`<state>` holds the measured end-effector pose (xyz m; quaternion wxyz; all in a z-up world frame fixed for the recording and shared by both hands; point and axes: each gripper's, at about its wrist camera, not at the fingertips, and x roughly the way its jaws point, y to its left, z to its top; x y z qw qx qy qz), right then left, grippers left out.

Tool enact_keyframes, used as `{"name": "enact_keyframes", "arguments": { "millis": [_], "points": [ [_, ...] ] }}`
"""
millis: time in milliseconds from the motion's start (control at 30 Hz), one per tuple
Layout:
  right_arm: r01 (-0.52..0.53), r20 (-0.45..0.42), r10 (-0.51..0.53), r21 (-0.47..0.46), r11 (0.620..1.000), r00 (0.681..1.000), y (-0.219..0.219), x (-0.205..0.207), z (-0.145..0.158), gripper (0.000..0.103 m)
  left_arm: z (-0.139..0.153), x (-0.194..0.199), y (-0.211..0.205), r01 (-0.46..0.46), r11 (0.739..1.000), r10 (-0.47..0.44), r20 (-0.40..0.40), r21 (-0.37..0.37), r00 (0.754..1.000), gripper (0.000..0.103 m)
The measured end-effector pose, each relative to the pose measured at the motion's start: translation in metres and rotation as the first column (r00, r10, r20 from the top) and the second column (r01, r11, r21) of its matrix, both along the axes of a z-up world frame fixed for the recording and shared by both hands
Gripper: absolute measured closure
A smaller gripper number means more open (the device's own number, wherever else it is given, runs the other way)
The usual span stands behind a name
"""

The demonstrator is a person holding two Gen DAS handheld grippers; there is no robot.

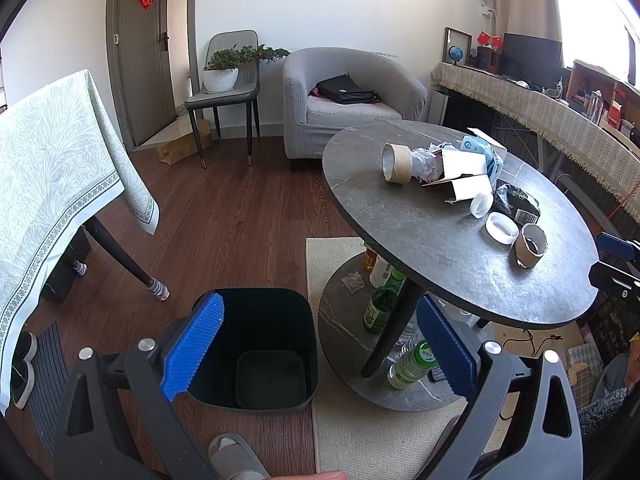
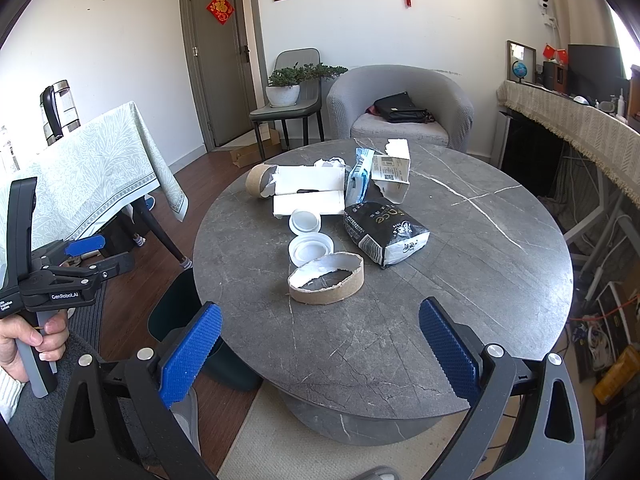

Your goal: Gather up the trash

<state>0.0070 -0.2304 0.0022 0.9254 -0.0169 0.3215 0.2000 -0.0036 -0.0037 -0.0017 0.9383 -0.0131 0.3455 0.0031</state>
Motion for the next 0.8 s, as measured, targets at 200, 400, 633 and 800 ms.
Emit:
{"name": "enact_keyframes", "arguments": {
  "millis": [200,400,633,800],
  "points": [
    [0.001,0.001,-0.001,0.003,1.000,1.000,-0.001,0.000,0.000,0.003,0.000,0.001,-0.001,0.004,1.000,-0.004,0.004,-0.002,1.000,0.004],
    [0.008,-0.020,-0.008,-0.004,1.000,1.000,-0.010,0.002,0.003,0.003,0.006,0.003,-0.010,0.048,0.999,-0.047,0.037,-0.026,0.998,0.004],
    [0.015,-0.026,-0.015,-0.006,1.000,1.000,-0.018,0.005,0.010,0.004,0.018,0.006,-0.030,0.137,0.990,-0.135,0.056,-0.031,0.989,0.019],
    [0.014,-0.028,-0.014,-0.017,1.000,1.000,-0.025,0.010,0.017,0.008,0.020,0.009,-0.049,0.227,0.972,-0.224,0.059,-0.056,0.973,0.021]
  ]
}}
